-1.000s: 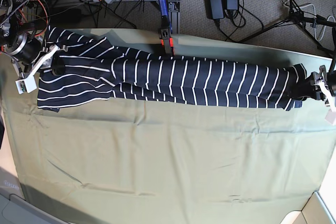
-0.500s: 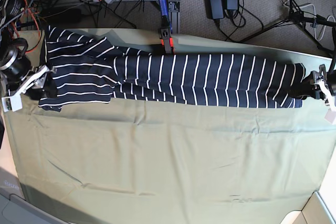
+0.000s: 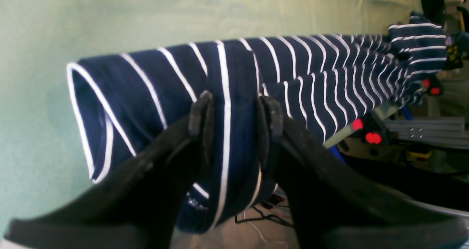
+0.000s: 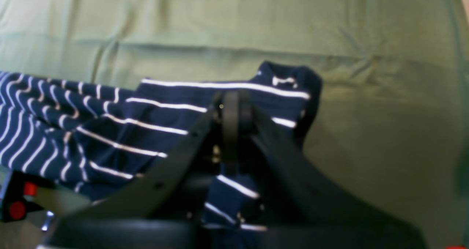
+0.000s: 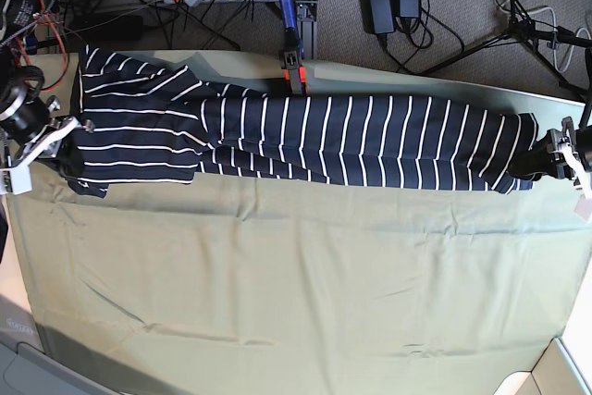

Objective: Fold the T-shirt properly
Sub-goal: 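Drag the folded shirt with both grippers toward the collar side, then hold the folded shirt ends with both grippers and straighten it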

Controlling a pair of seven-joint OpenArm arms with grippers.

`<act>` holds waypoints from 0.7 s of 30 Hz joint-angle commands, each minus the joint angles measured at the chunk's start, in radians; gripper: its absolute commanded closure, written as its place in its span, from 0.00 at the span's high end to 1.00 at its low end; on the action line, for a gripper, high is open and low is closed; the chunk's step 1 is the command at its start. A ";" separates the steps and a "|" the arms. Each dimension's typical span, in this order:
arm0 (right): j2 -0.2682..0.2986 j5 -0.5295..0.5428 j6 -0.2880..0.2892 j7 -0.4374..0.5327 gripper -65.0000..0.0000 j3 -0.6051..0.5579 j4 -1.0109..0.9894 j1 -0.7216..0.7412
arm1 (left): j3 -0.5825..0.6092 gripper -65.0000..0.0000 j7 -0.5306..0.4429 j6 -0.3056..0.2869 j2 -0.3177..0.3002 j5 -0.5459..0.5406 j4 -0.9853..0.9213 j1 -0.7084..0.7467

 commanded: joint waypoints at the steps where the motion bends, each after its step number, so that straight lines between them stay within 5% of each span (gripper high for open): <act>1: 0.006 -0.013 0.072 0.037 0.00 -0.011 -0.003 0.009 | -0.010 0.35 -0.016 -0.020 -0.019 -0.022 0.013 -0.015; 6: 0.001 -0.084 0.071 0.145 0.00 -0.101 -0.139 0.010 | -0.010 0.35 -0.073 -0.020 -0.012 0.029 0.013 -0.016; 21: 0.001 -0.093 0.071 0.154 0.00 -0.153 -0.338 0.029 | -0.010 0.35 -0.205 -0.020 -0.013 0.233 0.011 -0.013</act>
